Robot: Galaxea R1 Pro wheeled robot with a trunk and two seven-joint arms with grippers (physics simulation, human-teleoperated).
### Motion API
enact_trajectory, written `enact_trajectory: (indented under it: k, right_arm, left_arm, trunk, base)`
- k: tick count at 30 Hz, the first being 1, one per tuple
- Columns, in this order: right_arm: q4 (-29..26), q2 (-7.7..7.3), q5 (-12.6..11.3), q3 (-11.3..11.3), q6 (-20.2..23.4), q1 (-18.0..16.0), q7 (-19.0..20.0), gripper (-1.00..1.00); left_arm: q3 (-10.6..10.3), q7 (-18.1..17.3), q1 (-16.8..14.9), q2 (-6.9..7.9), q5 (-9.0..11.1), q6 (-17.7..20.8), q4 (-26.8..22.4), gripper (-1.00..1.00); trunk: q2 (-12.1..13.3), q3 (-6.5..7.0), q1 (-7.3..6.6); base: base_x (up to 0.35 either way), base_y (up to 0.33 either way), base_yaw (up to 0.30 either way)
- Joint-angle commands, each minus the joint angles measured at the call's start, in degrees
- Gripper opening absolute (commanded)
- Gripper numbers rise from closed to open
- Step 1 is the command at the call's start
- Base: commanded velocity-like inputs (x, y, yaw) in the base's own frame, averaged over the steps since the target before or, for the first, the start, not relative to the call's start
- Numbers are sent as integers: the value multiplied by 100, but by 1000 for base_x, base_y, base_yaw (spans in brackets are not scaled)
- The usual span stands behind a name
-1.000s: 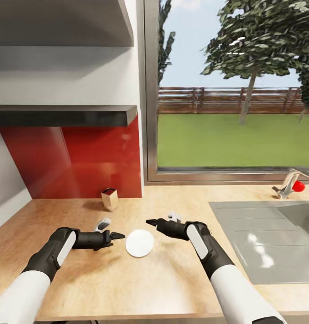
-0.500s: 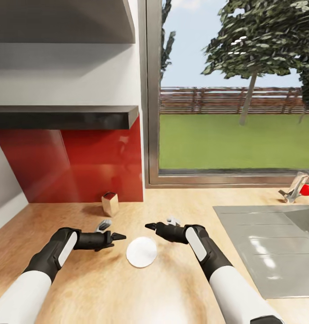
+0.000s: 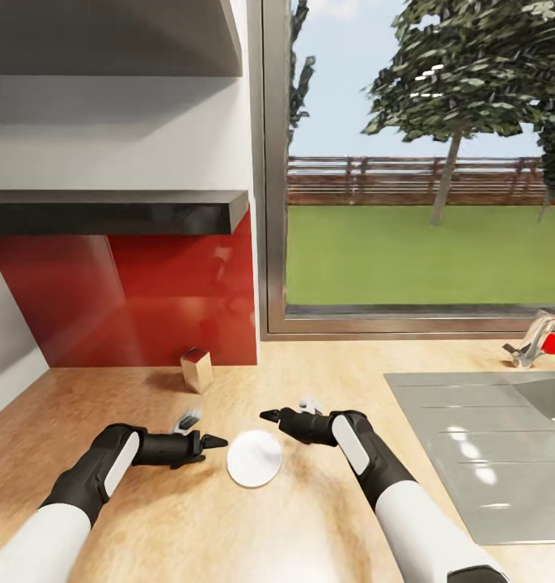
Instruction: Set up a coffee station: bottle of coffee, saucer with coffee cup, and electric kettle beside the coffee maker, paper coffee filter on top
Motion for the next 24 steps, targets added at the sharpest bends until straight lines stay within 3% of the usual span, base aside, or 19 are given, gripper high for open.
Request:
enact_trajectory:
  k: [1, 17, 24]
  right_arm:
    - [36, 13, 13, -1, 19, -5, 15, 100]
    - [317, 60, 13, -3, 18, -5, 15, 100]
    - [383, 60, 12, -9, 18, -5, 15, 100]
  left_arm:
    - [9, -31, 15, 2, -18, 20, 15, 100]
    - [3, -55, 151, -67, -16, 20, 56, 100]
    - [-183, -55, 183, -106, 7, 20, 60, 100]
  trunk:
    - [-14, -14, 4]
    - [-14, -14, 4]
    - [-14, -14, 4]
  base:
    - [0, 0, 0]
    - [0, 0, 0]
    - [0, 0, 0]
